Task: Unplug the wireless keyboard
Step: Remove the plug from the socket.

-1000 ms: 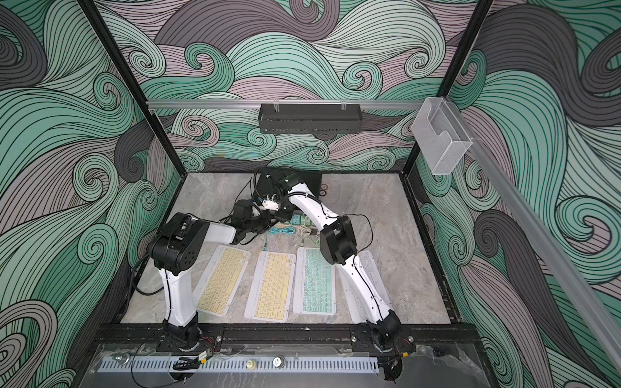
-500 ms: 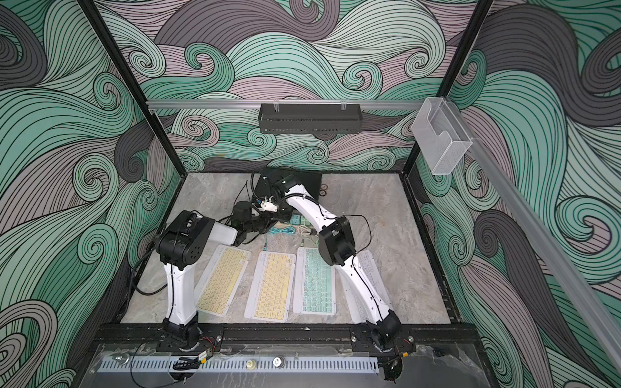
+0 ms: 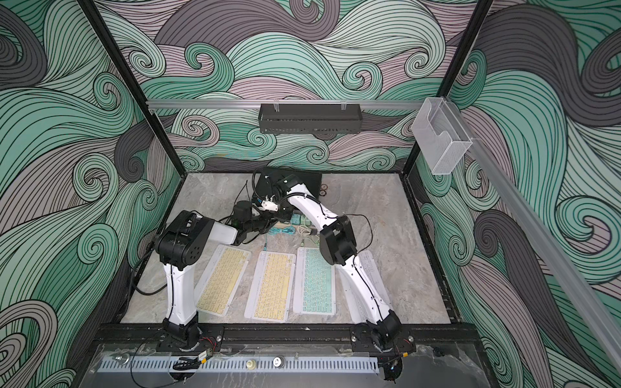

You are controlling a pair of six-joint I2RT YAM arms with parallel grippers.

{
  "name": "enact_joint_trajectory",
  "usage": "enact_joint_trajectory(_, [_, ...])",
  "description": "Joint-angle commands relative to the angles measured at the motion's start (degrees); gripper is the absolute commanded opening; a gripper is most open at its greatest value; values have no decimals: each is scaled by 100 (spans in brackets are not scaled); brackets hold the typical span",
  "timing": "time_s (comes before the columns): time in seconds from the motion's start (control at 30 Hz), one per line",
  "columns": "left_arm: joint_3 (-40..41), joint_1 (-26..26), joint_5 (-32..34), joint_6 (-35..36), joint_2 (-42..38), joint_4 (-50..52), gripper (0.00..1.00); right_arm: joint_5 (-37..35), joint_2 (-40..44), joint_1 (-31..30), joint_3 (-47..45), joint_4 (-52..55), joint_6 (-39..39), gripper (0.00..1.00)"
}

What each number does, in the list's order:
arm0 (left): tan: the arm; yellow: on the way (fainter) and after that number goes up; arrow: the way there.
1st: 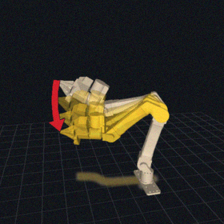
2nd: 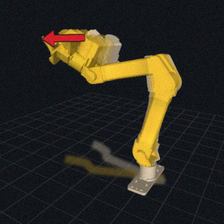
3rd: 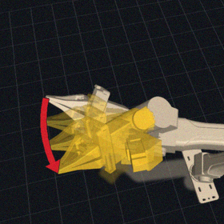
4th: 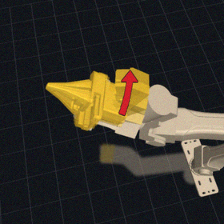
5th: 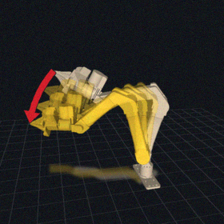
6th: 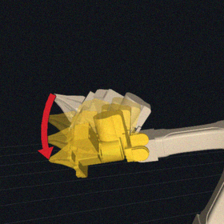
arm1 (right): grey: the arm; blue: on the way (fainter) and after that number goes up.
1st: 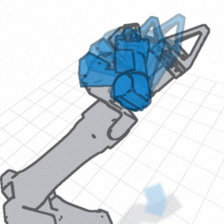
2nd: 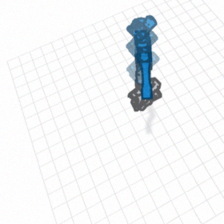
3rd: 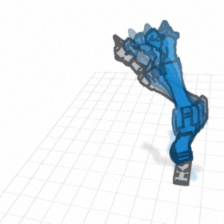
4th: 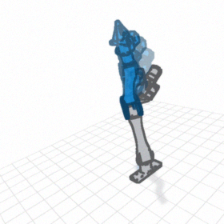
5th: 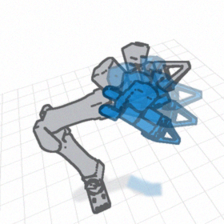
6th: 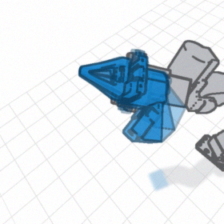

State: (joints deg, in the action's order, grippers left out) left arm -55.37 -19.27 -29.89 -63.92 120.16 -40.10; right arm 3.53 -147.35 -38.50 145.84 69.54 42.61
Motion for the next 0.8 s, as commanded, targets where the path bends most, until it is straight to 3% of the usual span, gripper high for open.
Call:
enact_joint_trajectory(0.0, [304, -86, 237, 32, 438, 1546, 0, 437, 151, -144, 273, 17, -119, 0])
enact_joint_trajectory(0.1, [261, -85, 256, 116, 421, 1693, 0, -151, 120, -169, 340, -34, -72, 0])
enact_joint_trajectory(0.23, [202, -79, 282, 213, 438, 1888, 0, 26, 218, -140, 339, -47, -1, 0])
enact_joint_trajectory(0.5, [141, -81, 229, 257, 504, 2012, 0, 1632, 559, -43, 180, -93, -279, 0])
enact_joint_trajectory(0.57, [149, -73, 229, 275, 476, 2047, 0, 1255, 554, -51, 65, -149, -267, 0])
enact_joint_trajectory(0.7, [139, -52, 246, 333, 436, 2125, 0, -440, 379, -212, -85, -255, -8, 0])
enact_joint_trajectory(0.77, [134, -44, 251, 327, 434, 2146, 0, -453, 381, -203, -91, -250, 21, 0])
